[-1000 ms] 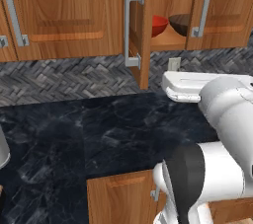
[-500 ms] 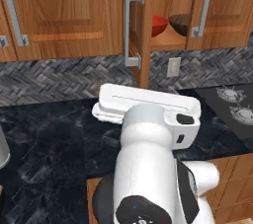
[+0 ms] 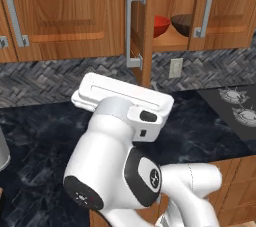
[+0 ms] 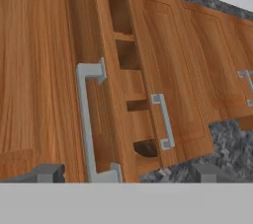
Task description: Open the cabinet. Pick the bowls from the counter and place them in the cabinet. Then close the cabinet.
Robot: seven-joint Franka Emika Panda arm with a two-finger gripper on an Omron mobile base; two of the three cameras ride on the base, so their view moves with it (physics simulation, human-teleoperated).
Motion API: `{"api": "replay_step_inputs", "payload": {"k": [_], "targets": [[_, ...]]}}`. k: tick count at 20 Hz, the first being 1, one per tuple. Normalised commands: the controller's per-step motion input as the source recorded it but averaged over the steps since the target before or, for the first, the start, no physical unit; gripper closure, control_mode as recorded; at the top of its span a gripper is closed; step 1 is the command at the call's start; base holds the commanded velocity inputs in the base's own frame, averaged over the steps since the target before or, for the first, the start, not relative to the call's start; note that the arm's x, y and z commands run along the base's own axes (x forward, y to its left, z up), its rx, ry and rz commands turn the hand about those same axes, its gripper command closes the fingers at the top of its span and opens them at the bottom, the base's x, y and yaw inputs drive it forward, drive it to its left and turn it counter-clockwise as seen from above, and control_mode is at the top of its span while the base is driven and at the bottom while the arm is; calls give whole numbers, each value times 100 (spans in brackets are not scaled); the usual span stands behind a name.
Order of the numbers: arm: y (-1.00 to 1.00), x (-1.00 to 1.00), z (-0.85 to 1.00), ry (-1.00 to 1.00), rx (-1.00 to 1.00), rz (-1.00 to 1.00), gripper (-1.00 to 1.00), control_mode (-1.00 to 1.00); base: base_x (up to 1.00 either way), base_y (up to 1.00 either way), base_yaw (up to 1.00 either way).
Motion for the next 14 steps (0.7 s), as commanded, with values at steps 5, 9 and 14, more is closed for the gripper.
{"api": "replay_step_inputs", "payload": {"k": [5, 9, 14], "targets": [[-43, 25, -7, -5, 0, -4, -100, -100, 0, 0, 0], [-6, 11, -38, 0, -3, -2, -100, -100, 0, 0, 0], [0, 32, -37, 0, -6, -1, -100, -100, 0, 0, 0]]}}
